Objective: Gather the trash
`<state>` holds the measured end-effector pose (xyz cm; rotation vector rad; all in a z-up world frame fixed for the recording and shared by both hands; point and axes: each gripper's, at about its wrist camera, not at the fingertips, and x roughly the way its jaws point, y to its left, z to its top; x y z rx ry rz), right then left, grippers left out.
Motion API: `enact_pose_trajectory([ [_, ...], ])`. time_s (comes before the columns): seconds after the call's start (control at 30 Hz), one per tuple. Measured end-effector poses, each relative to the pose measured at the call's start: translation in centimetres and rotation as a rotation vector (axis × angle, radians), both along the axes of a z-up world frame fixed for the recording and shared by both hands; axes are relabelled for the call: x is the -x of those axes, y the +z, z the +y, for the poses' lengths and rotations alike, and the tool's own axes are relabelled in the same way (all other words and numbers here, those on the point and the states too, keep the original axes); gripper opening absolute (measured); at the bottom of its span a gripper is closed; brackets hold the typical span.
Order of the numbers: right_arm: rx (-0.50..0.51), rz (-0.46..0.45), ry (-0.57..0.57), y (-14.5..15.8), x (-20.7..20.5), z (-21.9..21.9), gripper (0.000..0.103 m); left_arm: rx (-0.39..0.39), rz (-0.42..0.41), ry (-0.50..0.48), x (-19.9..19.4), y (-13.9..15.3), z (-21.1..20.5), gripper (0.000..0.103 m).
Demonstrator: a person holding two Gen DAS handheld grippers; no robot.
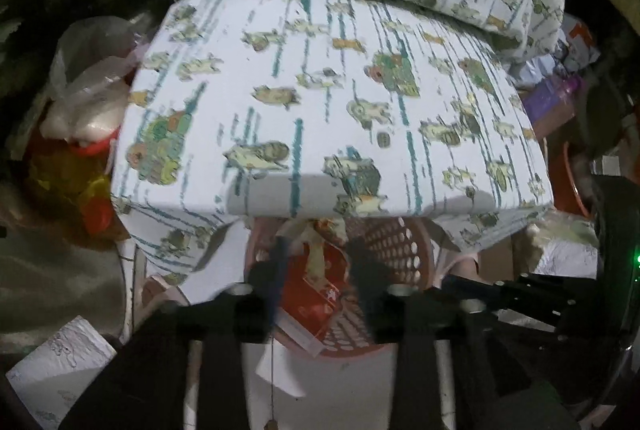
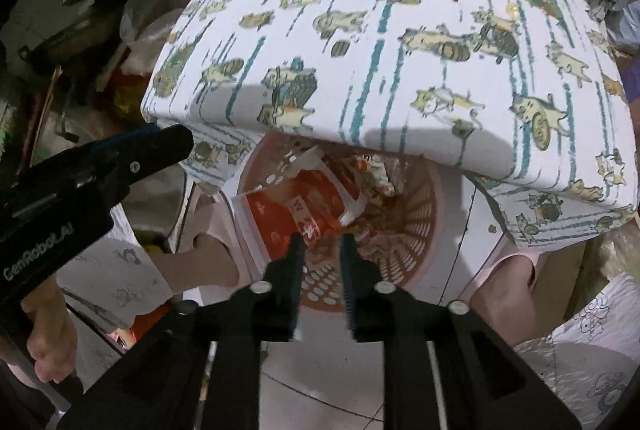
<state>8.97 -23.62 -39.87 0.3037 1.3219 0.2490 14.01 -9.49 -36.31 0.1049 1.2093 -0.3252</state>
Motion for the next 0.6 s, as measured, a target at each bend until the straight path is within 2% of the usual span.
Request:
enact_pose_trajectory([
  [0.03, 0.004, -0.009, -0.007, 0.2, 0.0, -0.1, 0.022, -0.014, -0.025, 0.011, 0.0, 0.3, 0.1, 0.061],
  [0.07, 0.010, -0.016, -0.012, 0.4, 0.0, -0.2, 0.024, -0.028, -0.052, 0.022, 0.0, 0.6, 0.2, 0.064],
  [0.13, 0.024, -0.031, -0.020, 0.7, -0.1, -0.3, 0.027, -0.044, -0.085, 0.026, -0.1, 1.1, 0.3, 0.064],
  [0.33, 0.081, -0.121, -0.036, 2.9, 0.0, -0.5, 0.036, -0.032, -0.121, 0.043, -0.3, 2.7, 1.1, 0.064],
  [0.47, 0.103, -0.211, -0.038, 5.5, 0.2, -0.5, 0.052, -0.041, -0.182, 0.037, 0.3, 4.5, 1.3, 0.064],
  [0.53, 0.116, -0.249, -0.048, 6.7, 0.5, -0.8, 0.052, -0.045, -0.206, 0.039, 0.7, 5.4, 1.4, 0.065],
  [0.6, 0.102, -0.270, -0.049, 8.1, 0.7, -1.0, 0.052, -0.035, -0.196, 0.047, 1.2, 6.9, 1.8, 0.065],
])
